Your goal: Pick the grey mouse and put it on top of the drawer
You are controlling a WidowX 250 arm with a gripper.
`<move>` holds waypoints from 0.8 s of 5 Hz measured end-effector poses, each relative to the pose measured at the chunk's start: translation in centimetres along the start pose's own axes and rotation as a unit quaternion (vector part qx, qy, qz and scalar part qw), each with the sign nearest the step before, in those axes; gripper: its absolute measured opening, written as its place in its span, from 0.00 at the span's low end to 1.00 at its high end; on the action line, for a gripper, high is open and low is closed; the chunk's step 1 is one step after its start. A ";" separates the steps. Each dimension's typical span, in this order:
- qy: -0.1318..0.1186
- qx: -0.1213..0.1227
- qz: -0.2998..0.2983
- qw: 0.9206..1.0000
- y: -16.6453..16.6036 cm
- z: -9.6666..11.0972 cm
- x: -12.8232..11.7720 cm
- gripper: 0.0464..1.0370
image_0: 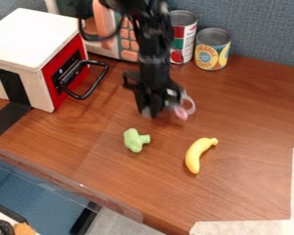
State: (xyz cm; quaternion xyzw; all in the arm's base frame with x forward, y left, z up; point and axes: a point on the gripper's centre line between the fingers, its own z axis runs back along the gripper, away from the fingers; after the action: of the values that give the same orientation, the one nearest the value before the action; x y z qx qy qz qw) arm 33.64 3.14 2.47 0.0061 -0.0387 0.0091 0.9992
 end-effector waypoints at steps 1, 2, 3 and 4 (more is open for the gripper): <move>-0.026 0.004 0.027 0.999 2.6 4.8 -0.9 0.19; -0.062 0.013 0.081 0.995 7.1 9.7 -3.2 0.19; -0.061 0.018 0.119 0.991 10.4 10.8 -4.8 0.19; -0.079 0.023 0.175 0.981 15.2 12.6 -6.1 0.19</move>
State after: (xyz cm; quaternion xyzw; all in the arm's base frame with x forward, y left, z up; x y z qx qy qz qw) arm 26.25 18.04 14.77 0.0227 -0.1176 0.1845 0.9755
